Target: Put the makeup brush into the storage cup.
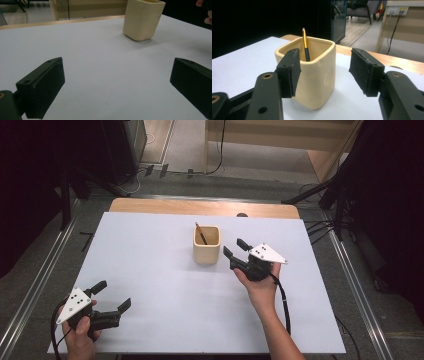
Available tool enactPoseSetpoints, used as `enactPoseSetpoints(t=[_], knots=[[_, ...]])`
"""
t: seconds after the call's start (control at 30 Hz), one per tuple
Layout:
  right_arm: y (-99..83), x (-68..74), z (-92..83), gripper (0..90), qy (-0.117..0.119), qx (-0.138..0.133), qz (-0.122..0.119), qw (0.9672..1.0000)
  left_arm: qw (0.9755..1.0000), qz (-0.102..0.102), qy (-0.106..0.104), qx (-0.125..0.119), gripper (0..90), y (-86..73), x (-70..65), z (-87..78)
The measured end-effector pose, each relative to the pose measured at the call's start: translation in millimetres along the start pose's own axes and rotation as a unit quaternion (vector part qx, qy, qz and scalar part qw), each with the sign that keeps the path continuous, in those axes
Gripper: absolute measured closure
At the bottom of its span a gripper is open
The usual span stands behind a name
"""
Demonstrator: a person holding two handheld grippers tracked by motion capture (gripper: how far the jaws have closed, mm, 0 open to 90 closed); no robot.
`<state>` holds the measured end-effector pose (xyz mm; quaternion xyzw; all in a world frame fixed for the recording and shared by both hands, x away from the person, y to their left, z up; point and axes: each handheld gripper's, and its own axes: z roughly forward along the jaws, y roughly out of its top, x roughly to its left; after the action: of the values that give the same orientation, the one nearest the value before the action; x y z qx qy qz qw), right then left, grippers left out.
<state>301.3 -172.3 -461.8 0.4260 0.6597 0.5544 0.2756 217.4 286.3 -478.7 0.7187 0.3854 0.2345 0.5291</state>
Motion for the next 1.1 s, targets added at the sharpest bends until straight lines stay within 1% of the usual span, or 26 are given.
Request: enactPoseSetpoints(t=[0.1,0.13,0.2,0.23,0.3,0.37,0.5,0.6,0.73,0.8,0.83,0.87,0.9,0.97,1.03,1.1], knots=[[-4.0,-1.5,-3.4,39.3,-0.004,0.008,0.001,1.0,1.0,0.0,0.001,0.001,0.0,0.1,0.1,-0.4],[-5.3,-2.1,-4.3,38.1,-0.004,0.006,-0.002,1.0,1.0,0.0,0.0,0.001,0.0,0.1,0.1,-0.5],[-5.6,-2.8,-6.4,35.2,-0.01,0.019,-0.004,0.9998,1.0,0.001,0.0,0.001,0.0,0.1,-0.1,-0.5],[-6.0,-3.1,-7.3,34.4,-0.009,0.02,-0.001,0.9998,1.0,0.001,0.0,0.0,0.0,0.0,-0.1,-0.3],[-7.9,-3.6,-10.3,34.4,-0.011,0.009,0.0,0.9999,1.0,0.0,0.0,0.0,0.0,-0.1,-0.1,-0.2],[-9.2,-4.6,-13.3,33.7,-0.01,0.006,0.002,0.9999,1.0,0.0,0.0,0.0,0.0,-0.1,0.0,-0.1],[-12.7,-7.7,-19.2,30.5,-0.017,0.001,0.004,0.9998,1.0,0.003,0.0,0.001,0.0,-0.1,-0.1,-0.1],[-13.8,-10.7,-21.5,25.4,-0.017,0.016,0.001,0.9997,1.0,0.003,0.0,0.002,0.0,0.0,-0.4,-0.1],[-18.5,-12.3,-26.1,23.3,-0.022,0.016,0.009,0.9996,1.0,0.003,0.0,0.002,0.0,0.0,-0.6,0.0],[-21.8,-14.3,-28.6,21.1,-0.018,0.026,0.015,0.9994,1.0,0.003,0.0,0.002,0.0,-0.1,-0.7,0.1],[-23.6,-15.6,-30.1,20.1,-0.013,0.033,0.016,0.9992,1.0,0.003,0.0,0.002,0.0,-0.1,-0.8,0.1],[-25.1,-16.2,-31.0,16.4,-0.008,0.041,0.018,0.999,1.0,0.003,0.0,0.002,0.0,0.0,-0.9,0.2],[-27.0,-16.3,-31.6,13.8,-0.006,0.046,0.014,0.9988,1.0,0.004,0.0,0.002,0.0,0.0,-1.0,0.2],[-30.8,-15.1,-34.1,14.0,-0.012,0.049,0.004,0.9987,1.0,0.004,0.0,0.002,0.0,-0.1,-1.2,0.3],[-34.3,-14.7,-36.8,13.9,-0.016,0.051,0.001,0.9986,1.0,0.004,0.0,0.002,0.0,0.0,-1.2,0.2],[-37.1,-15.9,-39.0,13.8,-0.013,0.053,0.0,0.9985,1.0,0.004,0.001,0.002,0.0,-0.1,-1.3,0.3]])
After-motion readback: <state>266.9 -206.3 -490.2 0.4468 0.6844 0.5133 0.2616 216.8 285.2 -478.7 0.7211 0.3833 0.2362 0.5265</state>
